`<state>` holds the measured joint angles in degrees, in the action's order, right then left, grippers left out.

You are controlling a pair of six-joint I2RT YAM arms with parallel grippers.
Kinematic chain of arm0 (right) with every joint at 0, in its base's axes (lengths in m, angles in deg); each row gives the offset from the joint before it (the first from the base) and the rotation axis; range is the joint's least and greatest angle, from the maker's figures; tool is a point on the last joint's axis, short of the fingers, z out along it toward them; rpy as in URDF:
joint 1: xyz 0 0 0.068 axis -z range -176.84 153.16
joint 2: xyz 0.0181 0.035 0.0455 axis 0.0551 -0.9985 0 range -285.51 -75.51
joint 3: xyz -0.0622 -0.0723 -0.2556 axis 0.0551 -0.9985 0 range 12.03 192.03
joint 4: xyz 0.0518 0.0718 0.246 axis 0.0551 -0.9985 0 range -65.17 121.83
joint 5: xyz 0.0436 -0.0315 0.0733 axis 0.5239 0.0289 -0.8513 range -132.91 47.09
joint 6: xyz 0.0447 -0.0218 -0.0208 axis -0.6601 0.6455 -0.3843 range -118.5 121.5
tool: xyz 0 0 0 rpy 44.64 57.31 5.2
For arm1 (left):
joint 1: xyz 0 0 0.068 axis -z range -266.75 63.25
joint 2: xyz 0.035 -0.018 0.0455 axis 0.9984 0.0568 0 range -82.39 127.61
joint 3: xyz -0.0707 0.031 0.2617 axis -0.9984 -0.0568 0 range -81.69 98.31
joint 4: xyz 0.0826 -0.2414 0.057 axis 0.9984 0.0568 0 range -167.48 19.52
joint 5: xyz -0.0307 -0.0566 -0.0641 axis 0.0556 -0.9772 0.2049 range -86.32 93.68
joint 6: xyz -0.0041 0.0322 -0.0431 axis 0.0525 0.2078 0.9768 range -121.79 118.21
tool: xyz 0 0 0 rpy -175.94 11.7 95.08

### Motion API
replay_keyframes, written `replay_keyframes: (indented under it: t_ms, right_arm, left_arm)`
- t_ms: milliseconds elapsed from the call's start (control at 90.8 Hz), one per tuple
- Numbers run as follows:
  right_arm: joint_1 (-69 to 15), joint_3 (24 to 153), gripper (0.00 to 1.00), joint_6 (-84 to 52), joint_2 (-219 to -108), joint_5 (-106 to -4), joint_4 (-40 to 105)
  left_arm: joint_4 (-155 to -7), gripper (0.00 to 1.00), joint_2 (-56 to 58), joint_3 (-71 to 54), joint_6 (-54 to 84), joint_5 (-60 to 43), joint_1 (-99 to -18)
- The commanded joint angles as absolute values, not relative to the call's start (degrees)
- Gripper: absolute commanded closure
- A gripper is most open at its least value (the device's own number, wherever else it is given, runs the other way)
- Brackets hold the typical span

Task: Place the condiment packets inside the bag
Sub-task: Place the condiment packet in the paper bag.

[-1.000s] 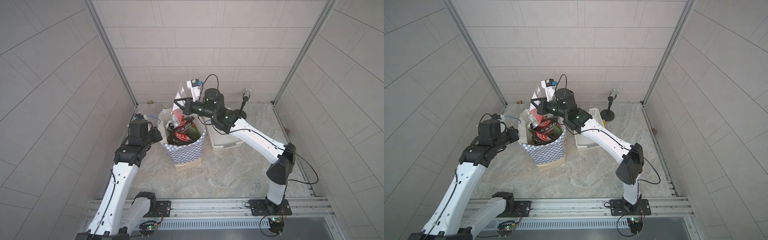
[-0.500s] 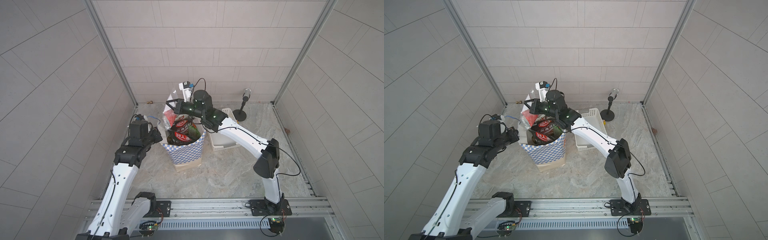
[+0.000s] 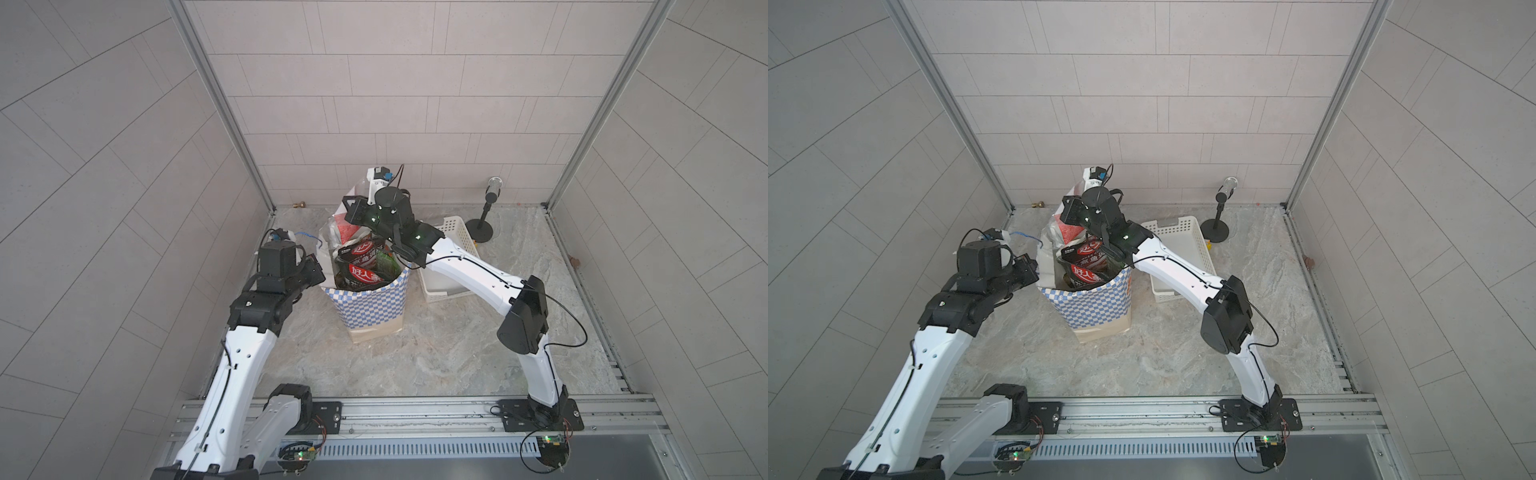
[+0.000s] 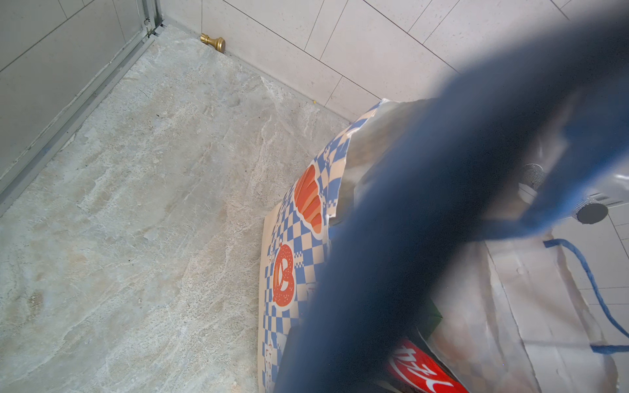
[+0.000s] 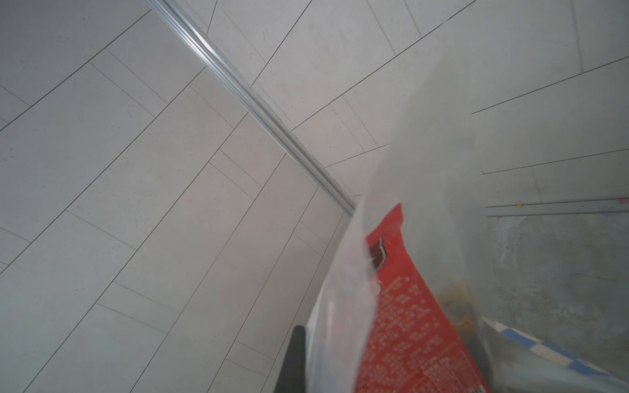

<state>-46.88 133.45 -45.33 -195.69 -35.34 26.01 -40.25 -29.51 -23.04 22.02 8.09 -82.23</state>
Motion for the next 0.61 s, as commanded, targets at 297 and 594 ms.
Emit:
replay_keyframes:
  t_ms: [297,594]
  right_arm:
    - [-51.92,127.0,1.0,-34.27,-195.46,-14.35,35.43]
    - [-51.97,128.95,0.54,-35.15,-194.14,-16.98,30.35]
  left_arm:
    - [-40.33,1.0,-30.41,-24.12,22.12,6.59,-82.44]
    - [-40.47,0.95,-29.99,-23.65,22.21,6.44,-82.48]
